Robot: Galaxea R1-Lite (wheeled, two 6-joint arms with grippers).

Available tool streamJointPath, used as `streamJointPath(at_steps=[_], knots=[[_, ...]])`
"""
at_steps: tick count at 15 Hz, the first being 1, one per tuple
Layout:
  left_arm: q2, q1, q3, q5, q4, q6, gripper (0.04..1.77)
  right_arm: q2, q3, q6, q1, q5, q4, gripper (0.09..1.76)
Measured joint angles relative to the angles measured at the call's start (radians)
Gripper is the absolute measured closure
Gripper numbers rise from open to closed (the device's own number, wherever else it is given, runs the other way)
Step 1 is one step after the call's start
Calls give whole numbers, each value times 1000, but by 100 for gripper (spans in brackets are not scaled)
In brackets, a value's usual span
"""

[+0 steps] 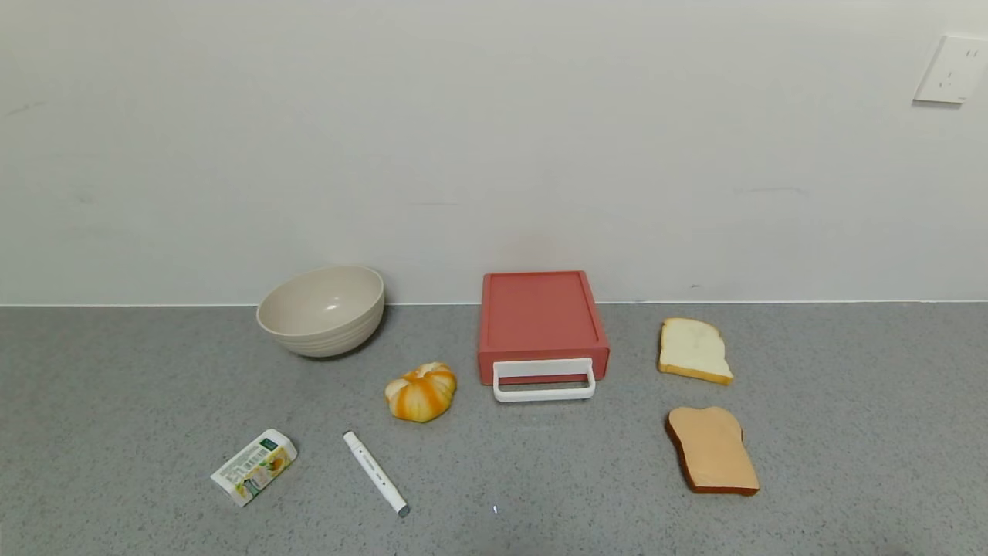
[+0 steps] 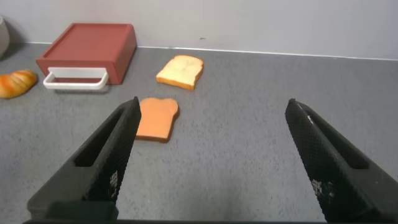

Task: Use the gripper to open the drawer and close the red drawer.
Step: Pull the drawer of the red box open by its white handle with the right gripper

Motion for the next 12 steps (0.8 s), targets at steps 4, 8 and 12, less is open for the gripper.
streamJointPath(at_steps=[4,8,12], knots=[[0,0,0,0,0,0,9,0,0,0,0,0,0,14],[0,0,0,0,0,0,9,0,0,0,0,0,0,14],[0,0,0,0,0,0,9,177,-176,39,68,-4,91,14]])
